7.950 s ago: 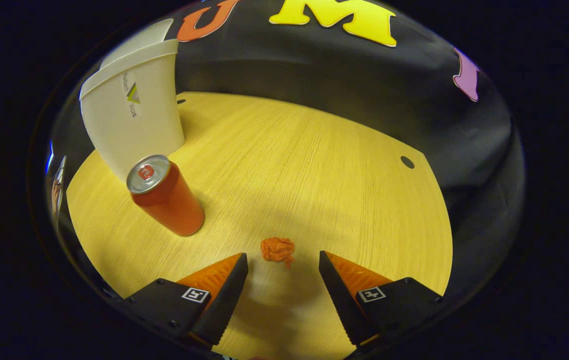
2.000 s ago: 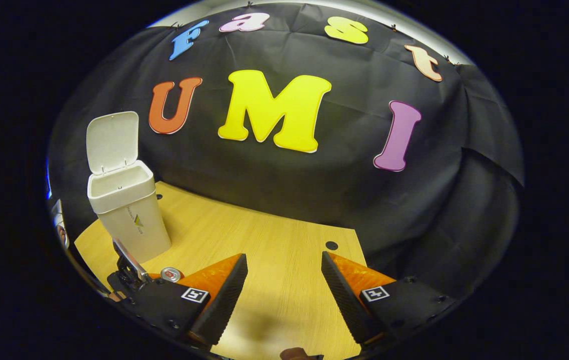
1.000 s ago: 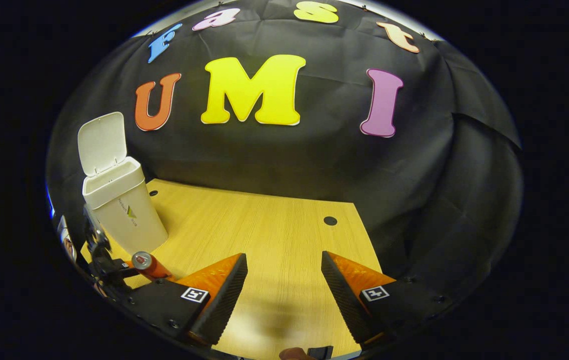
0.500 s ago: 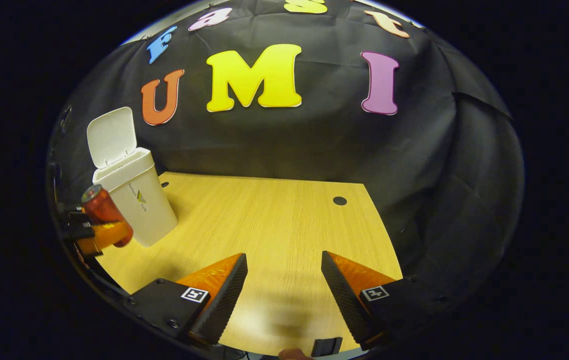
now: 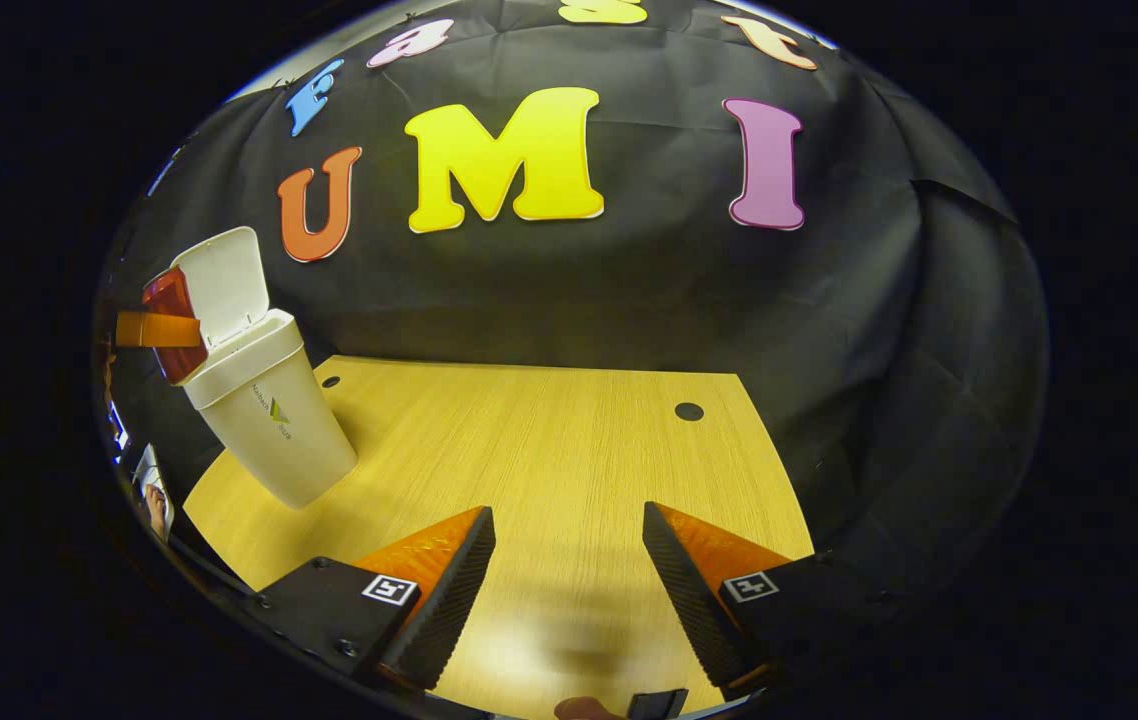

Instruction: Press the lid of the desktop garbage bin to open it, pick up the crumpled paper on the desktop and throw it into the bin, then pick up the pop can on the desktop and drop it into the bin, and finally close the garbage bin lid.

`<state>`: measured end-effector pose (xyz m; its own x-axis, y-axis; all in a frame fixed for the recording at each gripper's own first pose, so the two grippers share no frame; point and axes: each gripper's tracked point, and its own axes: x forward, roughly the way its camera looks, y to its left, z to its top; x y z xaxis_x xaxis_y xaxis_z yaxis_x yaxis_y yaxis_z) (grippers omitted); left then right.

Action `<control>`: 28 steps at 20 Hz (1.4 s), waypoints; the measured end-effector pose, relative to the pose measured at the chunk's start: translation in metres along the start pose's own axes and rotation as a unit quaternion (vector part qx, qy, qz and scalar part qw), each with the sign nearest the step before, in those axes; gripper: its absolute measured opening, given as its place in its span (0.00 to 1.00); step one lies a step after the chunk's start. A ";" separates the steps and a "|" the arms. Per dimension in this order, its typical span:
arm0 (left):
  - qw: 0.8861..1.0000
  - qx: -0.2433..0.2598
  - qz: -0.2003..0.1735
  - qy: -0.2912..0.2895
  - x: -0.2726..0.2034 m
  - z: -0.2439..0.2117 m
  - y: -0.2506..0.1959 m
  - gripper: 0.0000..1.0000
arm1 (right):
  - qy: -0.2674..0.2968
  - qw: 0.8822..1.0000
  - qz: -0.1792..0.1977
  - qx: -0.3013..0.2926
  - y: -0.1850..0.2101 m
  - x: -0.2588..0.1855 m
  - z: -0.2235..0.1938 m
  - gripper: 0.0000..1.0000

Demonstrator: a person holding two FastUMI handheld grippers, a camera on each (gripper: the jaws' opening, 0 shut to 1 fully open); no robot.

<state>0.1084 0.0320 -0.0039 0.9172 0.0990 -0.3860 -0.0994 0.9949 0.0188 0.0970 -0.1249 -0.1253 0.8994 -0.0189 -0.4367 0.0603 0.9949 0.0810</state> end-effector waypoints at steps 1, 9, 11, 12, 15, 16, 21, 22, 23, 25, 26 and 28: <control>1.000 -0.007 0.009 0.006 0.008 0.001 0.011 0.85 | 0.001 1.000 -0.001 -0.001 0.001 0.002 0.001 0.94; 0.997 -0.044 0.067 0.011 0.071 0.027 0.097 0.85 | 0.019 0.999 -0.013 -0.023 0.015 0.004 -0.012 0.94; 0.996 -0.046 0.080 0.020 0.088 0.028 0.109 0.85 | 0.024 0.999 -0.015 -0.023 0.020 0.004 -0.016 0.95; 0.995 -0.048 0.083 0.025 0.098 0.026 0.111 0.86 | 0.026 0.999 -0.015 -0.025 0.024 0.002 -0.019 0.95; 0.994 -0.064 0.080 0.042 0.115 0.017 0.114 0.86 | 0.028 0.999 -0.017 -0.043 0.031 -0.005 -0.019 0.95; 0.994 -0.068 0.077 0.044 0.117 0.015 0.114 0.86 | 0.025 0.998 -0.018 -0.049 0.031 -0.007 -0.018 0.94; 0.995 -0.063 0.072 0.035 0.115 0.018 0.111 0.87 | 0.031 0.998 -0.020 -0.040 0.028 -0.009 -0.025 0.95; 0.995 -0.060 0.071 0.031 0.113 0.020 0.110 0.96 | 0.032 0.999 -0.021 -0.038 0.028 -0.010 -0.027 0.95; 0.995 -0.055 0.075 0.024 0.111 0.024 0.111 0.90 | 0.032 0.999 -0.020 -0.038 0.028 -0.010 -0.027 0.95; 0.996 -0.049 0.072 0.015 0.103 0.032 0.105 0.92 | 0.032 0.998 -0.015 -0.043 0.030 -0.011 -0.027 0.95; 0.996 -0.043 0.072 0.015 0.098 0.036 0.102 0.92 | 0.030 0.998 -0.013 -0.045 0.032 -0.011 -0.027 0.95; 0.997 -0.029 0.073 0.006 0.087 0.052 0.099 0.92 | 0.029 0.998 -0.006 -0.049 0.035 -0.010 -0.027 0.94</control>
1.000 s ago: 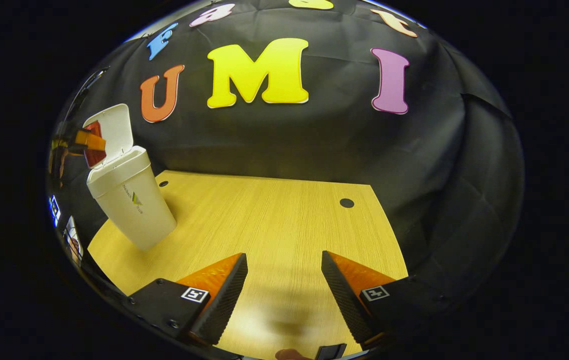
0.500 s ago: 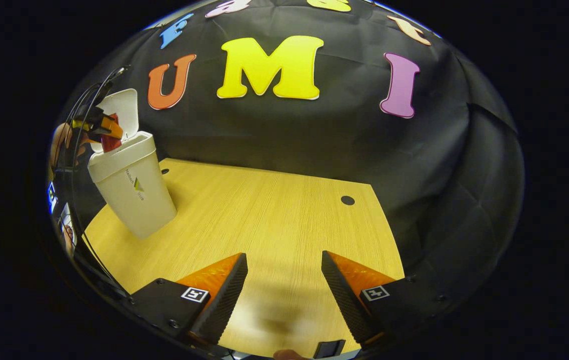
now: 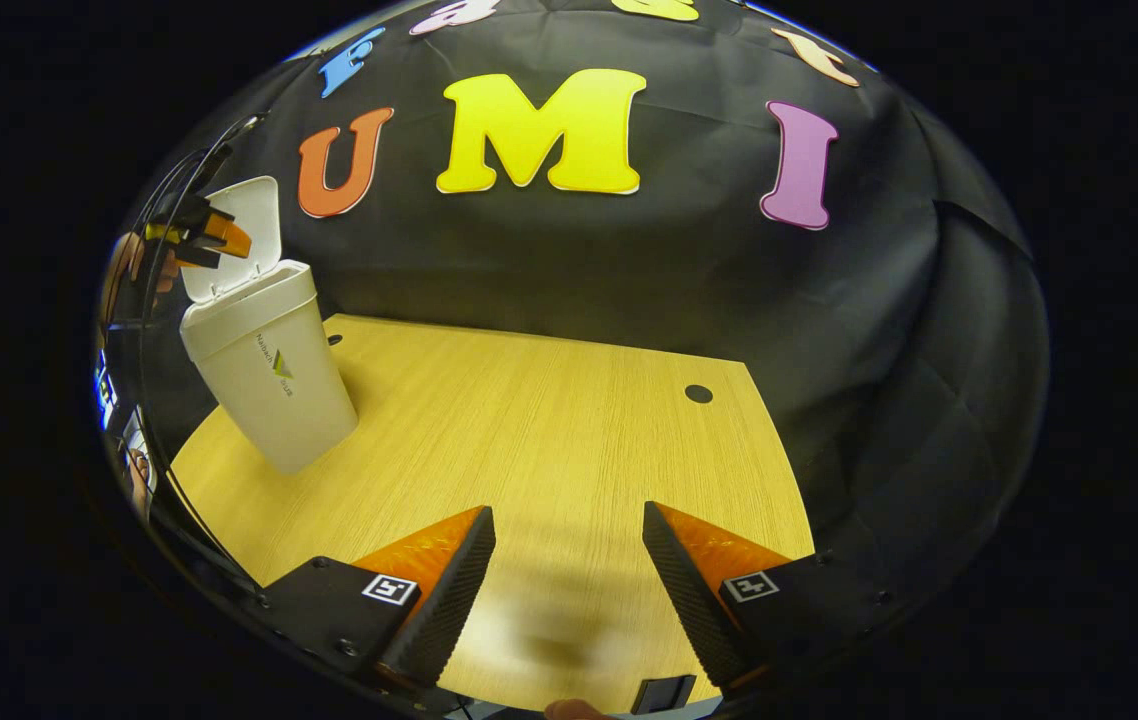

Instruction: Press the lid of the desktop garbage bin to open it, pick up the crumpled paper on the desktop and throw it into the bin, then pick up the pop can on the desktop and drop it into the bin, and finally close the garbage bin lid.

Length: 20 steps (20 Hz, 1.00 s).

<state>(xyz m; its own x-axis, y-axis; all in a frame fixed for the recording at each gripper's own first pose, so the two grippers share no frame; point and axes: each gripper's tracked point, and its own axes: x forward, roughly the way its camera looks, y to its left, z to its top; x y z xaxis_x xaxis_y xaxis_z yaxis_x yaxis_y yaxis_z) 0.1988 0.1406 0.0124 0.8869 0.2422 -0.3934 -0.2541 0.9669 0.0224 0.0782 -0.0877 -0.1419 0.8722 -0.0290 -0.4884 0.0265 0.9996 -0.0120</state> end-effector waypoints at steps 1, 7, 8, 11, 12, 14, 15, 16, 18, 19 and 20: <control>1.000 0.005 0.002 -0.011 -0.006 0.013 0.000 0.92 | 0.000 1.000 0.002 -0.001 0.002 0.000 0.000 0.95; 0.997 -0.008 0.030 -0.065 -0.038 0.093 0.020 0.93 | -0.002 1.000 0.020 -0.017 0.011 0.001 -0.006 0.95; 0.997 -0.017 0.035 -0.070 -0.043 0.104 0.025 0.92 | -0.002 1.000 0.023 -0.019 0.013 0.001 -0.007 0.95; 0.994 -0.026 0.054 -0.088 -0.047 0.140 0.047 0.92 | -0.004 0.999 0.039 -0.004 0.020 -0.003 -0.006 0.95; 0.993 -0.023 0.064 -0.098 -0.045 0.153 0.055 0.92 | -0.004 0.999 0.046 0.006 0.024 -0.005 -0.008 0.95; 0.992 -0.024 0.079 -0.099 -0.040 0.166 0.070 0.92 | -0.004 0.998 0.056 0.018 0.031 -0.007 -0.013 0.95; 0.991 -0.032 0.084 -0.098 -0.035 0.168 0.076 0.92 | 0.000 0.998 0.060 0.018 0.034 -0.008 -0.017 0.95; 0.990 -0.044 0.091 -0.094 -0.030 0.169 0.084 0.92 | 0.004 0.998 0.061 0.018 0.035 -0.010 -0.021 0.94; 0.989 -0.059 0.109 -0.083 -0.016 0.164 0.102 0.92 | 0.013 0.997 0.066 0.025 0.039 -0.014 -0.031 0.95; 0.988 -0.063 0.117 -0.076 -0.010 0.162 0.108 0.93 | 0.017 0.997 0.067 0.029 0.039 -0.017 -0.035 0.95; 0.988 -0.073 0.120 -0.069 -0.003 0.157 0.112 0.93 | 0.019 0.997 0.067 0.032 0.040 -0.020 -0.039 0.95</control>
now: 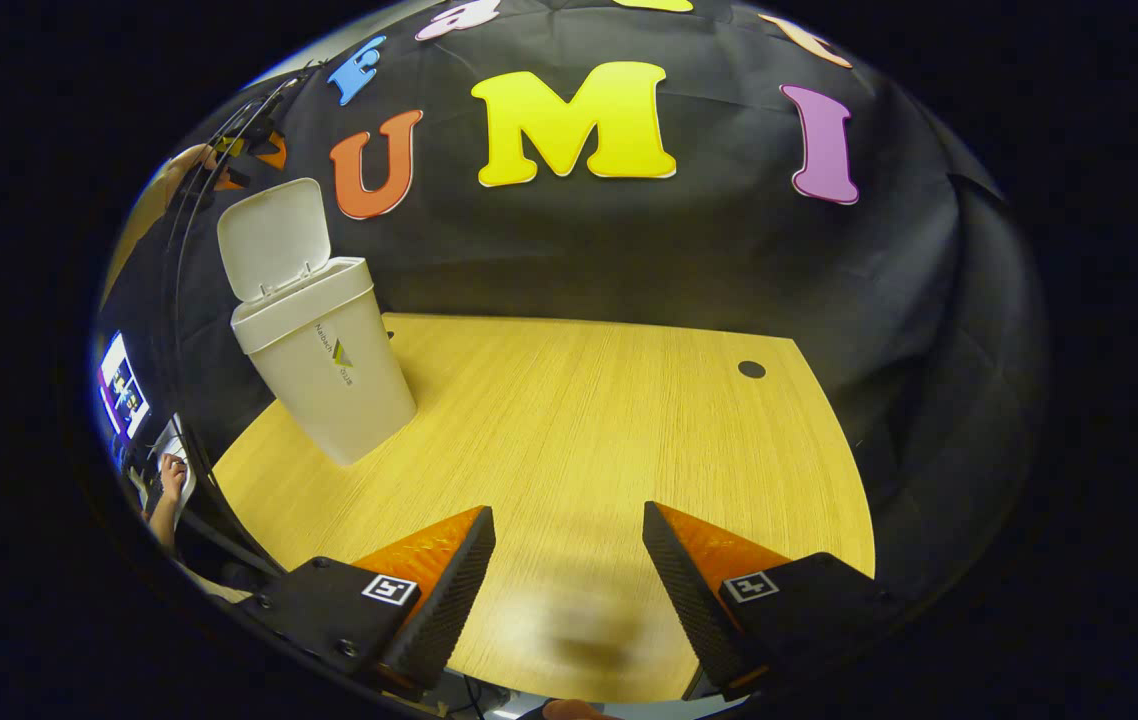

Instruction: Press the lid of the desktop garbage bin to open it, pick up the crumpled paper on the desktop and throw it into the bin, then pick up the pop can on the desktop and drop it into the bin, and finally close the garbage bin lid.

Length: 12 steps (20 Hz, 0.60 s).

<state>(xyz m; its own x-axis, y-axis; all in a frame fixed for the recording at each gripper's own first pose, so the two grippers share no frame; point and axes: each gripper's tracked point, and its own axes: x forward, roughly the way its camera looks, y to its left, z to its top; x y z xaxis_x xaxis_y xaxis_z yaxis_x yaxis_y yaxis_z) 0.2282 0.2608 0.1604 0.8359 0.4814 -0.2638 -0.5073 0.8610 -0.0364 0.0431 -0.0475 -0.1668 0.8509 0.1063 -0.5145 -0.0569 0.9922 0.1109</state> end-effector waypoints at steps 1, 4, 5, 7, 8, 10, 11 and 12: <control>1.000 -0.011 0.002 0.011 0.005 -0.007 0.001 0.92 | 0.003 1.000 -0.001 0.001 -0.001 -0.002 -0.004 0.95; 0.999 -0.038 -0.013 0.034 0.009 -0.021 -0.008 0.93 | 0.012 1.000 -0.011 -0.001 -0.009 -0.008 -0.016 0.95; 0.998 -0.043 -0.019 0.035 0.008 -0.024 -0.013 0.93 | 0.011 1.000 -0.013 0.001 -0.012 -0.010 -0.017 0.95; 0.999 -0.040 -0.021 0.029 0.008 -0.024 -0.020 0.93 | 0.009 1.000 -0.017 0.008 -0.016 -0.014 -0.019 0.95; 0.999 -0.038 -0.021 0.029 0.005 -0.026 -0.021 0.93 | 0.010 1.000 -0.019 0.011 -0.018 -0.014 -0.021 0.95; 0.999 -0.037 -0.026 0.024 -0.002 -0.030 -0.028 0.92 | 0.014 1.000 -0.023 0.014 -0.022 -0.016 -0.027 0.95; 0.999 -0.038 -0.031 0.021 -0.006 -0.034 -0.033 0.92 | 0.015 0.999 -0.022 0.016 -0.022 -0.017 -0.028 0.95; 0.998 -0.041 -0.038 0.019 -0.012 -0.039 -0.038 0.93 | 0.015 0.999 -0.023 0.016 -0.023 -0.018 -0.028 0.95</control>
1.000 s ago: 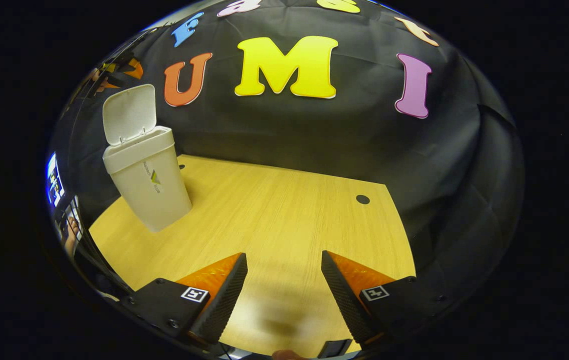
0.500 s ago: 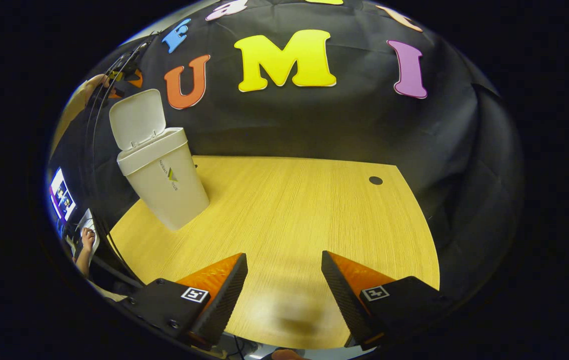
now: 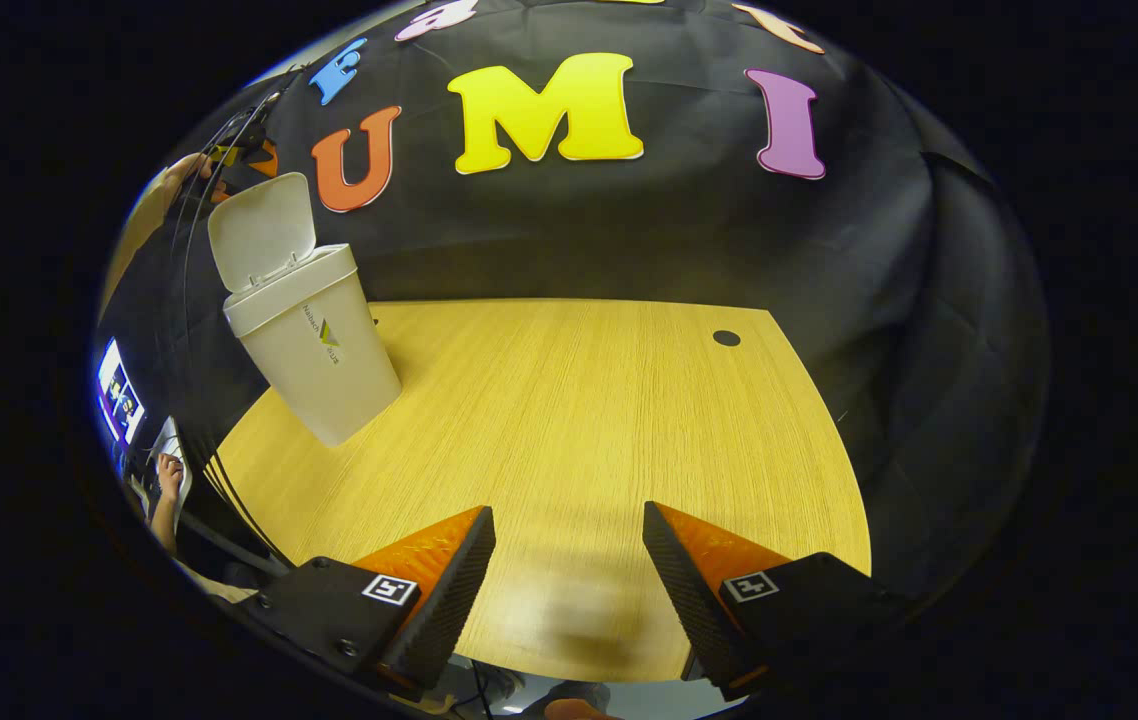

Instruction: Press the lid of the desktop garbage bin to open it, pick up the crumpled paper on the desktop and throw it into the bin, then pick up the pop can on the desktop and drop it into the bin, and finally close the garbage bin lid.

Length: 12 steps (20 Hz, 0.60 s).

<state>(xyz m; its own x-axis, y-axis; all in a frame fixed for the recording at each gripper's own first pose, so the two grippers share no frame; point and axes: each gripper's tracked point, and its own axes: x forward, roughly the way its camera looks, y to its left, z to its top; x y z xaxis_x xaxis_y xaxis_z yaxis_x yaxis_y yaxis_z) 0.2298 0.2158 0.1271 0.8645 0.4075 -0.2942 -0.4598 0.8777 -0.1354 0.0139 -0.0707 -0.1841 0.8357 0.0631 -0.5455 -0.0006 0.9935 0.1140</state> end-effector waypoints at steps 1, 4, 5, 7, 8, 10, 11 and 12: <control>1.000 -0.001 -0.008 -0.004 -0.005 -0.007 -0.007 0.93 | 0.000 1.000 -0.002 -0.001 -0.002 0.000 0.000 0.95; 0.999 -0.008 -0.032 -0.014 -0.021 -0.031 -0.025 0.93 | 0.003 1.000 -0.001 0.002 -0.006 -0.001 -0.006 0.95; 0.999 -0.006 -0.038 -0.018 -0.024 -0.040 -0.030 0.94 | 0.004 1.000 0.000 0.003 -0.008 -0.001 -0.006 0.95; 0.999 0.008 -0.043 -0.022 -0.028 -0.056 -0.040 0.95 | 0.005 1.000 -0.001 0.000 -0.011 0.000 -0.009 0.95; 0.999 0.013 -0.042 -0.024 -0.030 -0.063 -0.043 0.95 | 0.005 1.000 0.000 -0.001 -0.013 -0.001 -0.011 0.94; 0.998 0.015 -0.041 -0.041 -0.038 -0.073 -0.049 0.95 | 0.005 1.000 -0.001 0.001 -0.017 -0.001 -0.014 0.95; 0.998 0.014 -0.045 -0.050 -0.042 -0.077 -0.051 0.95 | 0.006 1.000 -0.002 0.005 -0.019 -0.002 -0.015 0.95; 0.998 0.016 -0.044 -0.052 -0.045 -0.086 -0.051 0.95 | 0.007 1.000 -0.004 0.012 -0.020 -0.003 -0.016 0.94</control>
<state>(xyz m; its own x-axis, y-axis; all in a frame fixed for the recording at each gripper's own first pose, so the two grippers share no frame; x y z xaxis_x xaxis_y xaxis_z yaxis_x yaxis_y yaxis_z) 0.1970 0.1308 0.0661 0.9182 0.3513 -0.1828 -0.3763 0.9179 -0.1259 0.0024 -0.0894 -0.1984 0.8285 0.0574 -0.5571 0.0182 0.9914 0.1294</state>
